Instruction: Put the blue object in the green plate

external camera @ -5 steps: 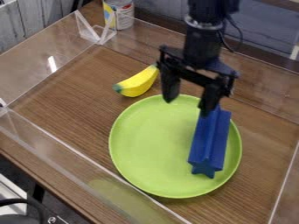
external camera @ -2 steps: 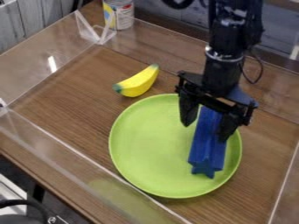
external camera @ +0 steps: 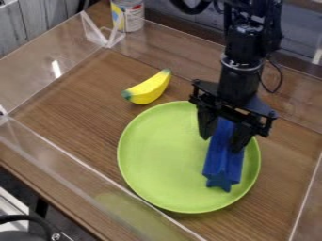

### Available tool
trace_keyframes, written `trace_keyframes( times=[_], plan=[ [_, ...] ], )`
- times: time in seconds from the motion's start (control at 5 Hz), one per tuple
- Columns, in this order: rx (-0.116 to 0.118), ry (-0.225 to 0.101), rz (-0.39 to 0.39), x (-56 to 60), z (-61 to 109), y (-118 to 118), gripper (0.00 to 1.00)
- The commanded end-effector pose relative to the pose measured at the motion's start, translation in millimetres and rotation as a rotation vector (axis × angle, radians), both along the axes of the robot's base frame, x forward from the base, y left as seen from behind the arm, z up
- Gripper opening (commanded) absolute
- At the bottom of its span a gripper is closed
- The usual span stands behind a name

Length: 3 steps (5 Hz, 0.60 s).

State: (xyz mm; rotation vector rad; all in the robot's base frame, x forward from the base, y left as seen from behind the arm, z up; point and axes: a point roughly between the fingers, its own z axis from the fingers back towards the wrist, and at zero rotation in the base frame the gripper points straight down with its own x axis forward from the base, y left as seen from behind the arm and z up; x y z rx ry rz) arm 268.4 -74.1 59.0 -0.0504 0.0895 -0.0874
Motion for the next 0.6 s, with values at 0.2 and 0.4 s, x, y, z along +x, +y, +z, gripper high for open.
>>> trace_keyframes(
  times=[0.2,0.4],
  plan=[
    [-0.054,-0.094,-0.001,9.5,31.6,7.2,0.00],
    [-0.061,-0.104,0.000,11.0,32.8,8.2,0.00]
  ],
)
